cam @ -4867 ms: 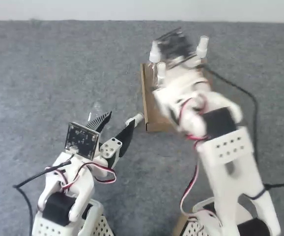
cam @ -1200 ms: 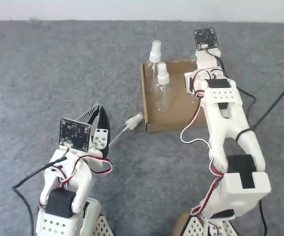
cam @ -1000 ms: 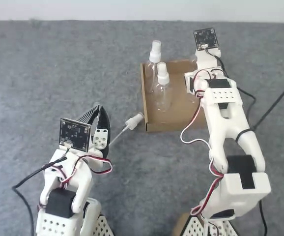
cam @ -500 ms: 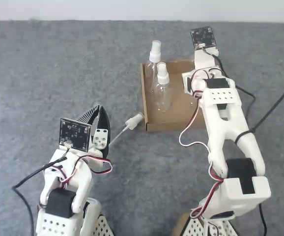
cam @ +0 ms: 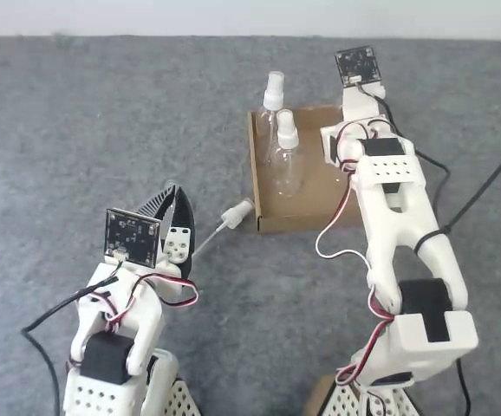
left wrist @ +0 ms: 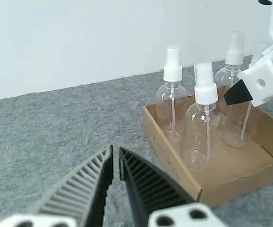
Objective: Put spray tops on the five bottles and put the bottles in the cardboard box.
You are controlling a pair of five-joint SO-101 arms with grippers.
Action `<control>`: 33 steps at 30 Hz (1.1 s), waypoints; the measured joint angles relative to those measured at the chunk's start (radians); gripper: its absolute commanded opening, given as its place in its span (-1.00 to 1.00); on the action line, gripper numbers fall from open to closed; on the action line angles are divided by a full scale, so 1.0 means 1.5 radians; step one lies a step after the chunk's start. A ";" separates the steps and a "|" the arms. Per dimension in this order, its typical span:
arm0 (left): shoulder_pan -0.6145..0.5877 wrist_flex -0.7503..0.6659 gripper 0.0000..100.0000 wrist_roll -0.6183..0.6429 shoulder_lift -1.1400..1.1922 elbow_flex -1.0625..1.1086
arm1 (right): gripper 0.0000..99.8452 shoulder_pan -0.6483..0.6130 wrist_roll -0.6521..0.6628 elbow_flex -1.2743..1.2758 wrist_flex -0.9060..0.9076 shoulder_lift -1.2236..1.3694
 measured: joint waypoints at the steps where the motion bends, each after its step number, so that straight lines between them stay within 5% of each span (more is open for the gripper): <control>1: 0.000 0.000 -0.98 0.000 0.000 0.000 | -0.68 0.000 0.000 0.000 0.000 0.000; 33: 0.000 0.000 -0.98 0.000 0.000 0.000 | -0.68 0.000 0.000 0.000 -0.024 0.000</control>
